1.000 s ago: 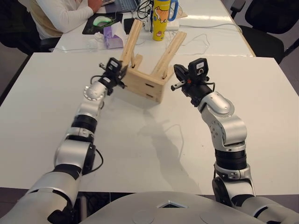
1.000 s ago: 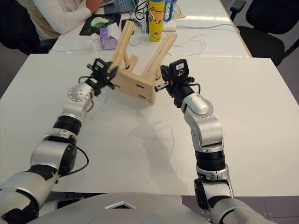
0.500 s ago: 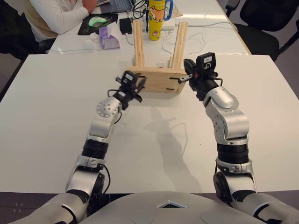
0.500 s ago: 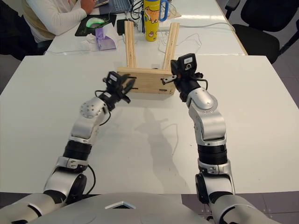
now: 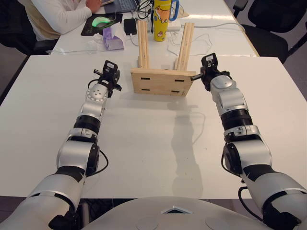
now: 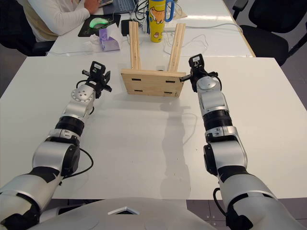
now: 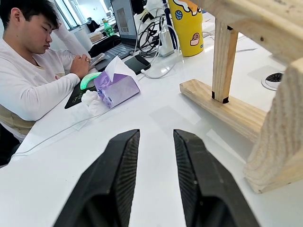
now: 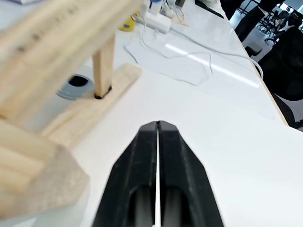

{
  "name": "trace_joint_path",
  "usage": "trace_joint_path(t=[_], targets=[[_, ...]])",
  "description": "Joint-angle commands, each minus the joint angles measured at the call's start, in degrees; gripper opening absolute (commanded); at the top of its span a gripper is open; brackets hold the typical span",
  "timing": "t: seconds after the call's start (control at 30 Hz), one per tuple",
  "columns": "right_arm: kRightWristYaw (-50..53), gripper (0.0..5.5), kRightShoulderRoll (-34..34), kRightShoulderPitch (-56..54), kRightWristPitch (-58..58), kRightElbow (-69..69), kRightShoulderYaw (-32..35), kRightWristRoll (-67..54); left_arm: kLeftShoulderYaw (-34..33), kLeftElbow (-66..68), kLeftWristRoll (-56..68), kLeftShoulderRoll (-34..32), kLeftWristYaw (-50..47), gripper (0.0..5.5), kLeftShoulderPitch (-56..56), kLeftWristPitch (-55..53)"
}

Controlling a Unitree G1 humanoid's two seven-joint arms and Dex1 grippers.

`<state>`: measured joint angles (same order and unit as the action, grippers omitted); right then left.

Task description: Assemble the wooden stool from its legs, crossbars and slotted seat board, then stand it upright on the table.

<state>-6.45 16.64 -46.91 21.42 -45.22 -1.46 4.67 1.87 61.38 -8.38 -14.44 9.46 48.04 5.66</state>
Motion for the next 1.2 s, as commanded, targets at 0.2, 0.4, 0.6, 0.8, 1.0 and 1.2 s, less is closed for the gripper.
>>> trace_joint_path(t=[0.2,0.4,0.6,0.8,1.0,1.2], targets=[[-3.75,0.00,-2.04,-0.80,-7.11,-10.16,-0.59,0.12,0.94,8.99,-0.67,1.99,2.71,1.32,3.66,5.60],[-6.81,0.00,-3.22,-1.11,-11.67,-12.85,0.19,-1.13,-0.72,9.10,1.55,3.88,5.88,0.77,4.33,7.46],[-9.91,0.00,-4.17,-0.03,-12.97,-11.49,0.53,-2.19,-0.65,8.33,2.18,5.01,9.48,0.02,3.34,9.21],[-20.78,0.00,-4.63,6.97,-11.94,2.39,-0.62,-6.13,-0.55,5.31,3.12,4.64,11.99,0.02,0.07,10.80],[-26.26,0.00,-1.86,22.37,-2.30,29.19,-2.57,-9.70,1.85,-18.20,8.48,5.19,18.20,0.02,-13.54,7.50],[-26.51,0.00,0.21,33.03,5.41,46.38,-1.94,-12.88,6.60,-48.72,12.37,4.90,18.17,0.02,-31.11,-3.70]])
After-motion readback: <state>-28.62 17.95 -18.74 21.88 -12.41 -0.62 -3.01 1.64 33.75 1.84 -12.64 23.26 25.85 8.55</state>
